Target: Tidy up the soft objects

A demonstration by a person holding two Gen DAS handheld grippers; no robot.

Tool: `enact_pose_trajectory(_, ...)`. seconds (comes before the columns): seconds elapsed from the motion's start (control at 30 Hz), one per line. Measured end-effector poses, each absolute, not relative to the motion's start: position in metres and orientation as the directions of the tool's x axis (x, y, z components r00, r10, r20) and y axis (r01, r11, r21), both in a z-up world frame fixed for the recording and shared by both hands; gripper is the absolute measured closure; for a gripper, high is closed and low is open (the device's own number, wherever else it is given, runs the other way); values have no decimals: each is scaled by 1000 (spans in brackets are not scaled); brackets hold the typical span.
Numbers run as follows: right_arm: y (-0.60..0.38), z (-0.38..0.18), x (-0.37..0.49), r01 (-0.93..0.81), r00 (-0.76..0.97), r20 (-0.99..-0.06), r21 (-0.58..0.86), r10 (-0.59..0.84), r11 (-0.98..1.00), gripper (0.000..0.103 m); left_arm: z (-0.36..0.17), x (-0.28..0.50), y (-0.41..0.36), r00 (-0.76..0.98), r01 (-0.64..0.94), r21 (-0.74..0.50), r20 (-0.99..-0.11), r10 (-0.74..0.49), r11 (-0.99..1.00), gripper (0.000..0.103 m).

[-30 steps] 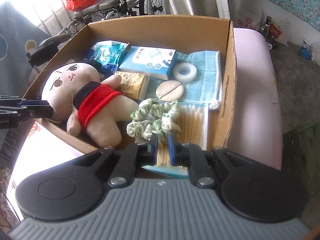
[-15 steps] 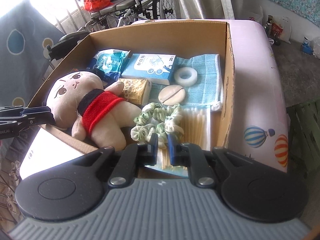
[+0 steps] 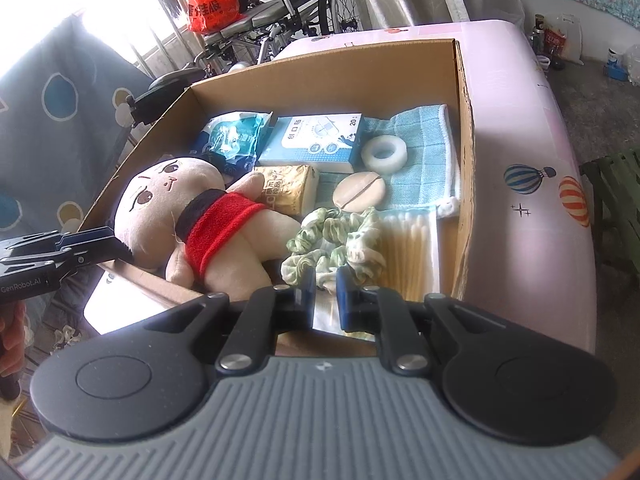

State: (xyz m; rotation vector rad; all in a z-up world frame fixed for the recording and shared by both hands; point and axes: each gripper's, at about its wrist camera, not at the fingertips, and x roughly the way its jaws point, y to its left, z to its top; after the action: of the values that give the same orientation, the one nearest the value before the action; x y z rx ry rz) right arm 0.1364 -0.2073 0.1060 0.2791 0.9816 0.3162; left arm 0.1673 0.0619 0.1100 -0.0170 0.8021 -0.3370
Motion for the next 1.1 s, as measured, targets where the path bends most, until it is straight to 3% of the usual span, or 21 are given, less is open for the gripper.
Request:
enact_pose_trajectory(0.13, -204, 114, 126, -91, 557, -756, 355, 343, 930, 91, 121, 167, 62, 665, 241, -131, -699, -262, 962, 46)
enact_pose_trajectory(0.3, -205, 146, 105, -58, 638, -703, 363, 315, 930, 89, 130, 164, 71, 690, 173, -193, -676, -258, 966, 43)
enact_pose_trajectory(0.47, -203, 161, 87, -35, 657, -691, 373, 302, 927, 88, 135, 157, 57, 700, 183, -105, -684, -205, 977, 39)
enact_pose_trajectory(0.67, -202, 166, 75, -31, 640, -716, 336, 277, 941, 87, 142, 148, 50, 718, 201, -80, -666, -202, 976, 32)
enact_pose_trajectory(0.83, -205, 168, 74, -10, 656, -710, 331, 257, 943, 84, 147, 144, 47, 732, 223, -58, -649, -207, 973, 17)
enact_pose_trajectory(1.1, -196, 176, 75, -21, 679, -696, 303, 236, 953, 82, 157, 138, 52, 755, 216, -46, -626, -197, 975, 10)
